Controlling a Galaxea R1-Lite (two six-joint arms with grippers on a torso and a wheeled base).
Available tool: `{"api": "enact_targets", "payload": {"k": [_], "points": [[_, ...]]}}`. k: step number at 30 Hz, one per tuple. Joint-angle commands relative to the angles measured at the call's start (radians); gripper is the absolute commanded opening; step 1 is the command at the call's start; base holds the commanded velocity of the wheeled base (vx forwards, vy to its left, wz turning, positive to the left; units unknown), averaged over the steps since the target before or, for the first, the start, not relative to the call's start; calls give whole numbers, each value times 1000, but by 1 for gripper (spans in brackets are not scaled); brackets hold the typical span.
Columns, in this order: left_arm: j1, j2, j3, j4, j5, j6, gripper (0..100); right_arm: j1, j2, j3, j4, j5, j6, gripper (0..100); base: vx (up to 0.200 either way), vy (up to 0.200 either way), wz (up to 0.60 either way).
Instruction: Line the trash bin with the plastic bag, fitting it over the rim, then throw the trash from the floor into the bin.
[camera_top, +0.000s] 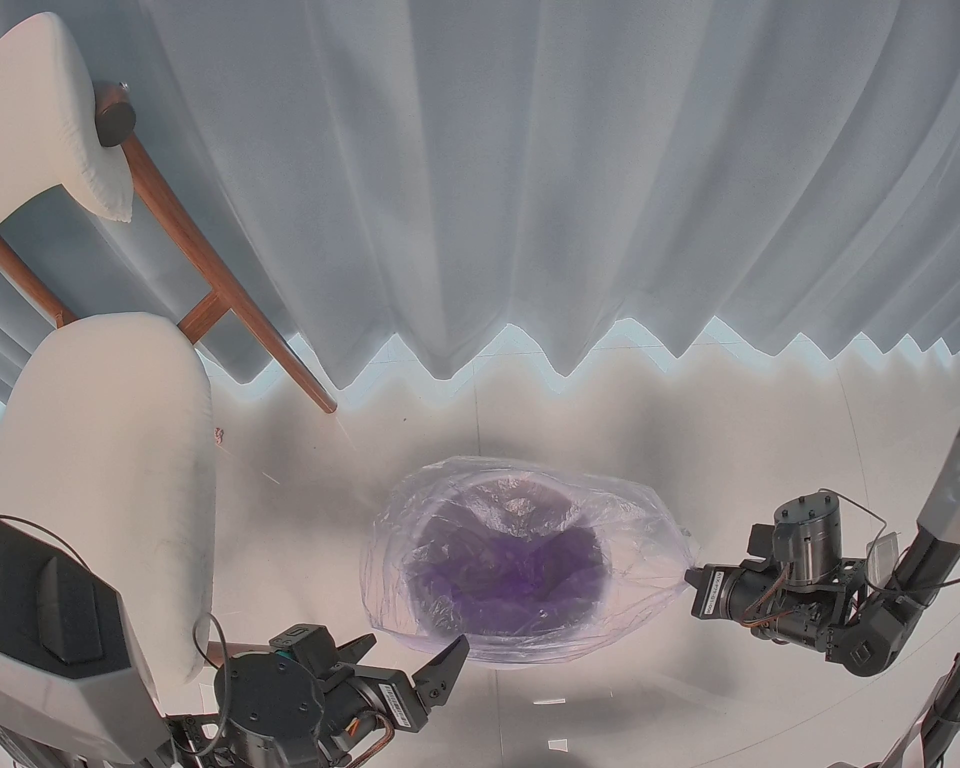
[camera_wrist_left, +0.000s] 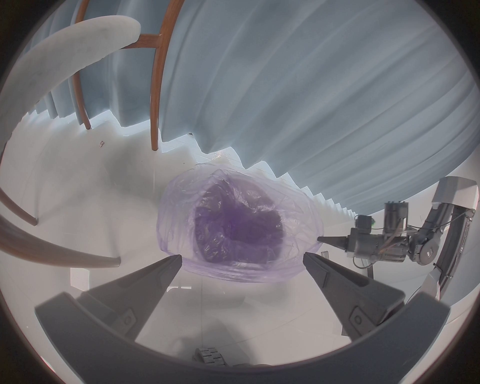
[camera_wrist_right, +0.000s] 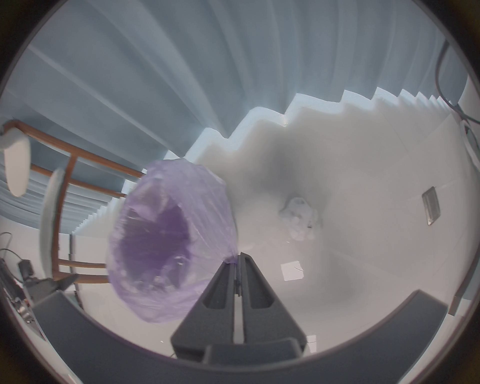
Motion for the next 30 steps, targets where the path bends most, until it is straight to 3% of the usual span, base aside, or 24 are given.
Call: {"api": "enact_targets", "payload": {"k": [1,4,10,19,26,28,30], "points": [[-8,18,-8,-1,12,-6,100,-79,174,-27,-40,-11,-27,0,0,0,0],[-8,28,-15,-1,12,-6,100,-96,290,-90,-123,-8,-28,0,0,0,0],[-14,8,-34,-2,14,-9,100,-53,448,-179,-130,-10,-51,0,0,0,0],[9,-23,-21,-1,15,-23,100,-35,459,-203,-178,-7,-8,0,0,0,0],[9,-14,-25,-1,15,-23,100,-96,312,-68,-236,104,142,0,0,0,0],[7,-12,-30,-1,15,-17,100,-99,258,18,-255,148,232,0,0,0,0],[7,-12,-27,-1,15,-19,100,-104,252,41,-288,148,257,0,0,0,0]]}}
